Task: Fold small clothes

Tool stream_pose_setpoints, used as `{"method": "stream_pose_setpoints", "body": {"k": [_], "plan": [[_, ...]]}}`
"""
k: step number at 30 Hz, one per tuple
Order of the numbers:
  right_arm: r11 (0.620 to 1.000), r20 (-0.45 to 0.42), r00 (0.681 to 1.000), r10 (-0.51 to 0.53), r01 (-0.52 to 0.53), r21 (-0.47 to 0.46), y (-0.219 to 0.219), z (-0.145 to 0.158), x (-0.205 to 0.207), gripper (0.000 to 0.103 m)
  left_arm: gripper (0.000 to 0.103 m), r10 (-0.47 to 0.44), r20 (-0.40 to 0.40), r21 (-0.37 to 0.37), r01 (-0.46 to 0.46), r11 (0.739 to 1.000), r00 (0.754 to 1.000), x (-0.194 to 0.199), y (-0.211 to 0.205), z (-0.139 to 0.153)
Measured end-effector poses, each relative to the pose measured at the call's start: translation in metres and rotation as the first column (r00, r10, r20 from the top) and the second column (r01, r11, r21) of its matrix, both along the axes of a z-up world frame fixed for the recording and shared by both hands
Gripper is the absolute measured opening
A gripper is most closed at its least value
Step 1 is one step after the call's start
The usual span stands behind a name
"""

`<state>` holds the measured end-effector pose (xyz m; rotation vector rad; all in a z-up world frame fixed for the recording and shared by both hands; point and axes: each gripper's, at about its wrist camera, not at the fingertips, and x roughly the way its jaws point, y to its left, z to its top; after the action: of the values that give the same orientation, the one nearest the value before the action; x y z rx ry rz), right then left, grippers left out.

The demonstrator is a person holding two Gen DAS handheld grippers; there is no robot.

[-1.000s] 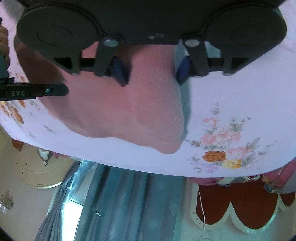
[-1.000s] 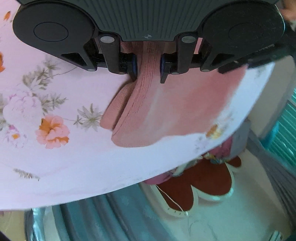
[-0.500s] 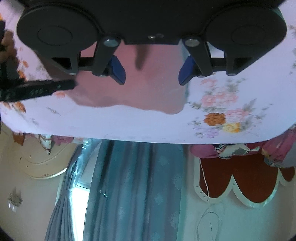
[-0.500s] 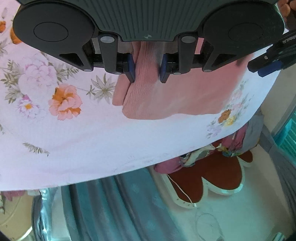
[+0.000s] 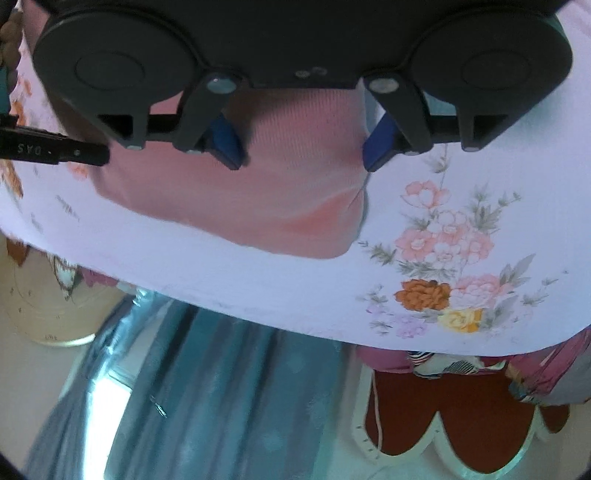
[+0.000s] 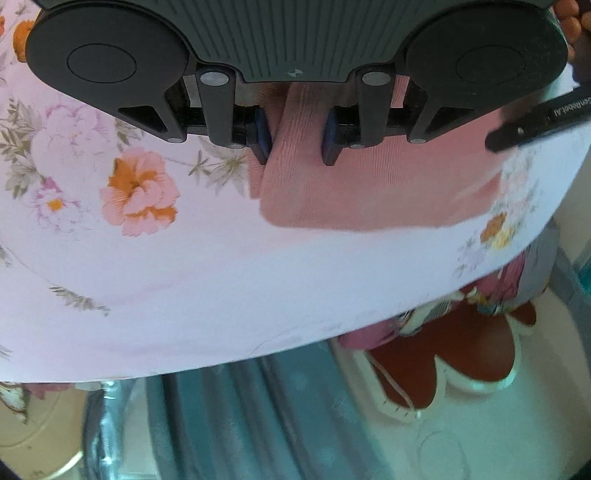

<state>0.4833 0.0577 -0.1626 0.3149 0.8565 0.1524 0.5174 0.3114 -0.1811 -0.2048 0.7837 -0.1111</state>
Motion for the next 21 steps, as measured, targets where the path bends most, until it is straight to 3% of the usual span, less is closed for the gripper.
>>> {"method": "stream_pose_setpoints", "body": {"k": [3, 9, 13, 16, 21], "plan": [[0.999, 0.064, 0.998, 0.009, -0.007, -0.044, 0.001, 0.019, -0.011, 0.028, 0.061, -0.02, 0.046, 0.033, 0.018, 0.999, 0.999, -0.014, -0.003, 0.012], [0.973, 0.132, 0.968, 0.211, -0.196, -0.117, 0.031, 0.041, -0.057, 0.028, 0.061, -0.069, 0.088, 0.091, 0.061, 0.994, 0.994, -0.059, -0.008, 0.021], [0.945, 0.096, 0.954, 0.283, -0.261, -0.196, 0.048, 0.025, -0.08, 0.028, 0.061, -0.094, 0.081, 0.119, 0.084, 0.989, 0.992, -0.085, -0.012, 0.016], [0.941, 0.04, 0.967, 0.251, -0.234, -0.244, 0.043, -0.001, -0.081, 0.027, 0.062, -0.089, 0.045, 0.117, 0.083, 0.99, 0.995, -0.085, -0.014, 0.004], [0.956, 0.037, 0.975, 0.217, -0.205, -0.209, 0.036, -0.009, -0.078, 0.027, 0.064, -0.077, 0.042, 0.14, 0.07, 0.988, 0.996, -0.081, -0.017, 0.001]]}}
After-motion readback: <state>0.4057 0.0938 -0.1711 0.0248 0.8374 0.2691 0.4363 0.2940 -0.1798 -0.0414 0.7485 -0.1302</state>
